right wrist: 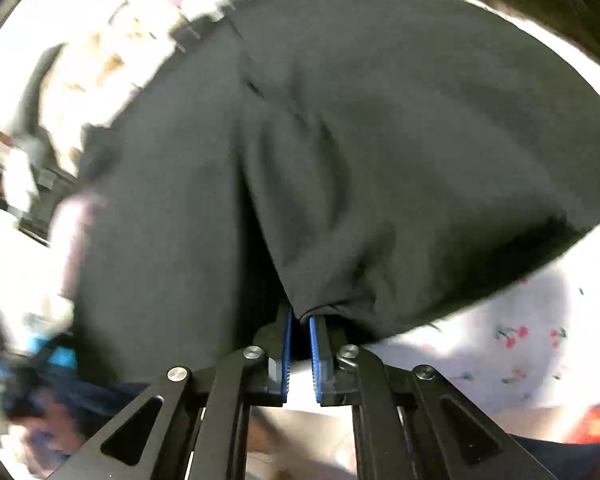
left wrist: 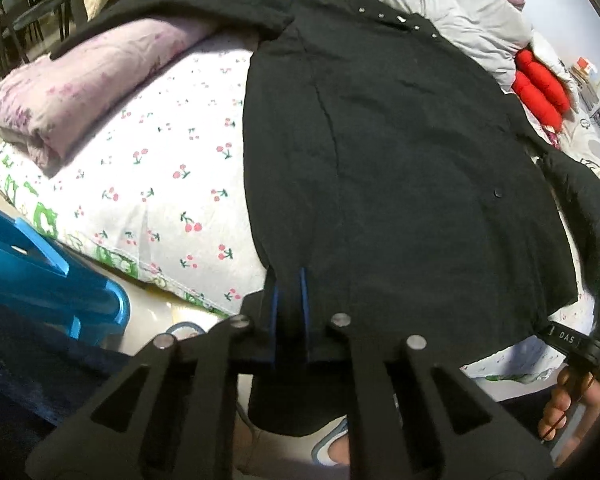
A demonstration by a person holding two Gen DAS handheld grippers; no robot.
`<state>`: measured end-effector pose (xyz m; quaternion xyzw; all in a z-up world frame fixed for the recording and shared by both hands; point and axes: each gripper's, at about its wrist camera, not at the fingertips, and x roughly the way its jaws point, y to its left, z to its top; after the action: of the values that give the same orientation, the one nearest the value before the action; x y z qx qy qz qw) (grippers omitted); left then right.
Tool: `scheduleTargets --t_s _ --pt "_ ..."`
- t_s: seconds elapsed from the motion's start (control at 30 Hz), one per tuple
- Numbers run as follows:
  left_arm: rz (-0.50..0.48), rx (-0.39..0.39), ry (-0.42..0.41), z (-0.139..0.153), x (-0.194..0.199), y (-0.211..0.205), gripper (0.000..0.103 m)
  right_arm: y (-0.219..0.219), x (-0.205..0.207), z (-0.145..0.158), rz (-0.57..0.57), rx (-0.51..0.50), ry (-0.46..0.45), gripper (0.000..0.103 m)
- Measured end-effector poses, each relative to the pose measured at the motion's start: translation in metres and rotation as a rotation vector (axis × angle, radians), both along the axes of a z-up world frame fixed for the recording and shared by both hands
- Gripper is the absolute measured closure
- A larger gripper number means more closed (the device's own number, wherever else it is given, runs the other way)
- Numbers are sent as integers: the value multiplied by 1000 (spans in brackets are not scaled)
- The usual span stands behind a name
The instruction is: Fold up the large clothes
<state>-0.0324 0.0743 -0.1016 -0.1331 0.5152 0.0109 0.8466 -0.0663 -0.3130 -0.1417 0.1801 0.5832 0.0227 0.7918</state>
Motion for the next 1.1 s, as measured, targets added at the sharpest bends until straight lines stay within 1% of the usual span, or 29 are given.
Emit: scheduleTargets --t_s 0.07,0.1,0.13,0.17,0.2,0.23,0.27,0.3,0.33,0.37,0.4,0.43,0.47,0.53,0.57,0.63,0.67,0.7,0.73,0.77,0.8,0.87,0.9,0.97,1.03,1.1 --pt "10 -10 1 4 1 6 88 5 -3 20 34 18 -44 91" --pt "18 -7 -5 8 1 10 82 8 -3 30 58 20 -69 91" --pt "25 8 -17 14 2 13 75 10 -8 42 90 32 -102 88" --pt "30 25 -28 20 4 16 70 20 -10 55 111 37 -126 82" --pt "35 37 -42 28 7 19 59 22 -15 73 127 6 -163 78" --pt "44 44 -58 37 12 24 49 32 -12 83 127 -48 -203 72" --pt "56 52 -73 45 19 28 47 34 -12 100 127 -136 -262 64" --pt "75 64 -94 55 29 35 45 38 -10 120 128 -214 -323 60" --pt "102 78 -105 66 43 43 43 43 -7 134 130 -257 -368 51" --pt "126 74 -103 73 55 52 43 46 -1 151 135 -288 -424 37" --pt "157 53 -108 82 69 64 42 49 9 161 150 -294 -467 29" --pt "201 38 -119 91 84 77 41 50 28 172 183 -288 -509 17" --pt "237 39 -130 97 97 87 39 53 48 179 217 -278 -529 16" --pt "299 47 -137 107 125 108 26 59 91 177 223 -283 -494 16" --pt "323 47 -130 108 136 118 26 62 120 171 225 -279 -467 16" --pt "415 64 -128 108 156 147 26 68 160 157 239 -249 -434 16" --pt "465 66 -114 106 164 162 26 66 179 145 230 -238 -406 16" --pt "518 56 -98 101 171 180 26 63 203 127 200 -242 -362 16" --pt "572 39 -69 95 177 199 26 57 211 124 171 -252 -334 16" --pt "623 23 -37 86 179 215 26 52 219 110 139 -255 -304 16" --pt "693 -9 -5 75 180 238 26 46 224 93 117 -245 -277 16" --pt "780 -54 15 57 178 266 26 30 221 71 100 -219 -203 16" --pt "833 -83 23 45 177 283 26 28 223 65 104 -225 -181 16" --pt "870 -127 42 30 177 294 26 23 223 66 118 -277 -202 16" --pt "882 -212 56 17 181 304 26 21 229 67 98 -337 -214 16" --pt "883 -291 49 8 185 310 26 19 233 66 84 -336 -211 16"
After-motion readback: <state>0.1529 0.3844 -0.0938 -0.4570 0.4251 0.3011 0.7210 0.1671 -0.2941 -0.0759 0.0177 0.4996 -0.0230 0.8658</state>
